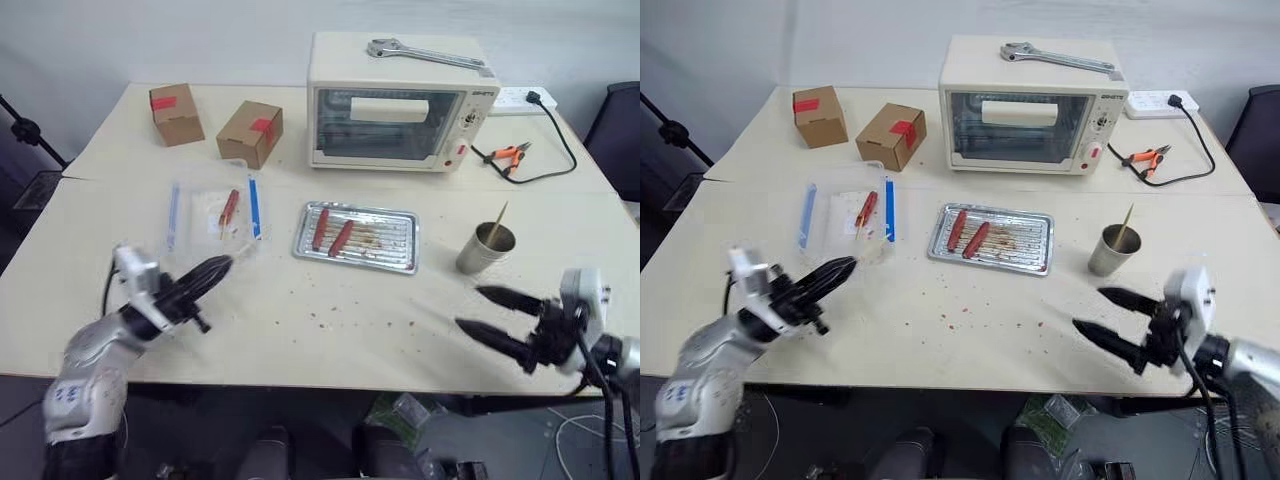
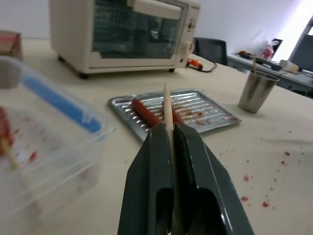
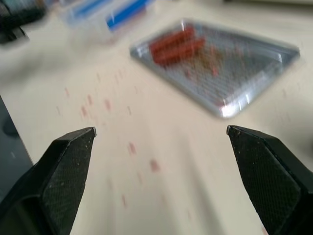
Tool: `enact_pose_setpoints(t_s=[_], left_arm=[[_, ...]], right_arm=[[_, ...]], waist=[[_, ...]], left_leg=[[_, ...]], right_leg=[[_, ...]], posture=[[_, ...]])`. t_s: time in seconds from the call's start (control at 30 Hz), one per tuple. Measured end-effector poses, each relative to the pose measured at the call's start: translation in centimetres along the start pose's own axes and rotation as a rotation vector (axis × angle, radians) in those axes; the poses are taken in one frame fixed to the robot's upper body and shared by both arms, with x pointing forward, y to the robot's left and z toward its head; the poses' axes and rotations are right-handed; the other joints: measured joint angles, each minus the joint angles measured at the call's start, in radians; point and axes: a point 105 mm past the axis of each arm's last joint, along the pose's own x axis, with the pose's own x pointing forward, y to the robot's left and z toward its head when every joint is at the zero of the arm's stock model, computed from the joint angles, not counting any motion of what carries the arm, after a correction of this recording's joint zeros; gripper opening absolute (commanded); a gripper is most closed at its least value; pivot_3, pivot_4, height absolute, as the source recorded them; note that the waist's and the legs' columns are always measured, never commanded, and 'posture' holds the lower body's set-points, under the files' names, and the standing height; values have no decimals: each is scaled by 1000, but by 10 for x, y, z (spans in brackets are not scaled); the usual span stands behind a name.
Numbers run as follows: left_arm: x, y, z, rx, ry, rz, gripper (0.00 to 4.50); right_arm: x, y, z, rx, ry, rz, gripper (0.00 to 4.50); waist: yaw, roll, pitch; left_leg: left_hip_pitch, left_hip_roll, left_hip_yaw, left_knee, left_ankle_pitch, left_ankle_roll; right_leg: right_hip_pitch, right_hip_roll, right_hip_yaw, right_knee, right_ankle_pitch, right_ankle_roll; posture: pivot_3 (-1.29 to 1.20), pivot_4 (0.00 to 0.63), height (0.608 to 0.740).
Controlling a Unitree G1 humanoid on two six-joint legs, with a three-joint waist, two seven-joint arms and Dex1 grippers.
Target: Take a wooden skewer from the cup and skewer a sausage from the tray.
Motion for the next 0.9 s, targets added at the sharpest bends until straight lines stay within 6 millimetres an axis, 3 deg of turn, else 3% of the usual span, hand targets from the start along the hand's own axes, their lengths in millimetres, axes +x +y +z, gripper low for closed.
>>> enact_pose_setpoints(t_s=[0.1, 0.2, 0.37, 0.47, 0.67, 0.9], left_arm=[[-6, -2, -1, -9, 13, 8, 0], [-4, -3, 4, -2, -5, 4, 0], [0, -7, 7, -1, -16, -2, 0], [3, -10, 6, -11, -23, -11, 0], [5, -11, 3, -29, -30, 9, 0], [5, -12, 1, -34, -45, 28, 0]], right_arm=[[8, 3, 0, -26, -2, 27, 4476], [37, 12, 14, -68, -17, 88, 4476], [113, 23, 53, -105, -50, 117, 4476], [156, 17, 63, -126, -8, 40, 4476], [220, -6, 59, -118, 97, -205, 4476], [249, -1, 47, -74, 125, -272, 4476]], waist=[[-6, -2, 1], [-12, -1, 1], [-27, -1, 1], [-32, -1, 1], [-32, -1, 1], [-37, -2, 0]], left_leg=[[8, 0, -1, -6, 0, 0], [13, 0, 0, -12, 1, -2], [11, 1, -1, -15, 6, -12], [10, 1, -1, -15, 6, -13], [7, 1, 0, -14, 6, -12], [-6, 0, 1, -8, 5, -12]], right_leg=[[7, -1, 0, -2, 1, -1], [7, -1, 0, -2, 0, -4], [2, 0, -2, -1, 0, -6], [2, 0, -2, -1, 0, -6], [-2, 0, -2, 1, 0, -6], [-16, 0, -3, 12, 0, -6]], posture=[[0, 150, 740], [0, 150, 740], [0, 150, 740], [0, 150, 740], [0, 150, 740], [0, 150, 740]])
